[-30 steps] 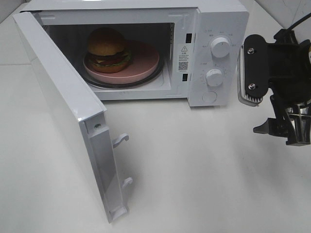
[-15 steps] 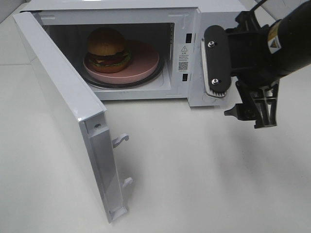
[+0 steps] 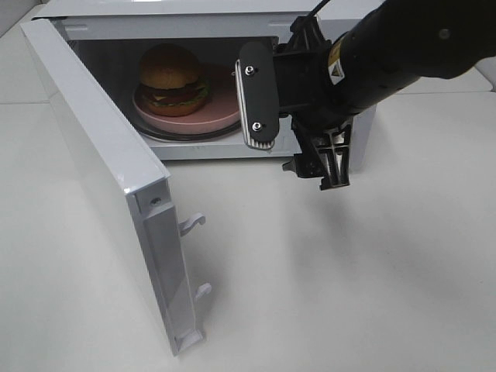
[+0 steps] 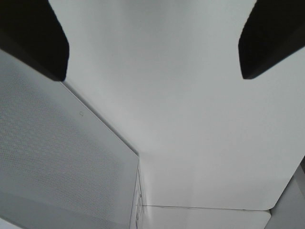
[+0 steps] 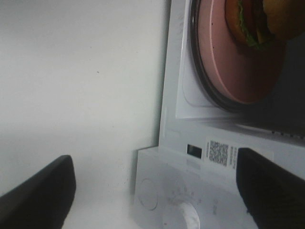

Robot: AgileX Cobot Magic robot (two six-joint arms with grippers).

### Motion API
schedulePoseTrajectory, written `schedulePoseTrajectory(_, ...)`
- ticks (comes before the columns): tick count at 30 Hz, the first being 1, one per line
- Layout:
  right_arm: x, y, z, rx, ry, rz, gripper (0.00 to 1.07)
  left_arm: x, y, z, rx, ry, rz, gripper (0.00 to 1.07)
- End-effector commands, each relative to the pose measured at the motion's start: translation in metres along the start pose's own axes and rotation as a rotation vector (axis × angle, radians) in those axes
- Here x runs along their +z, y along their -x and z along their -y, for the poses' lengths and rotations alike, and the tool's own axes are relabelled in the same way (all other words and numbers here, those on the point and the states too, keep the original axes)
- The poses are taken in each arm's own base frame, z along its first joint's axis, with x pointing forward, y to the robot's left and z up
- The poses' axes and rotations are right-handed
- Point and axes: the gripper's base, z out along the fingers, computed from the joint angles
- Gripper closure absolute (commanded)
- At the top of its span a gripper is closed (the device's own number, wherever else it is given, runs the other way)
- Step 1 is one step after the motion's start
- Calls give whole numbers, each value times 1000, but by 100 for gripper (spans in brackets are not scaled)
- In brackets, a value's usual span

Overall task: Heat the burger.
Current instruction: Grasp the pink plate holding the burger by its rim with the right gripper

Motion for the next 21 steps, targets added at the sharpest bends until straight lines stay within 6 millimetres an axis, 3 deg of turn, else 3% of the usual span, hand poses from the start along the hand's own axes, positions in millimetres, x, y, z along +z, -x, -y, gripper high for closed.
schedulePoseTrajectory(1, 16, 6, 7, 2, -7, 11, 21, -1, 0, 0, 0, 2, 6, 18)
schedulePoseTrajectory(21, 82, 30, 19, -14, -60, 98, 23, -1, 0, 0, 0, 2, 6, 18)
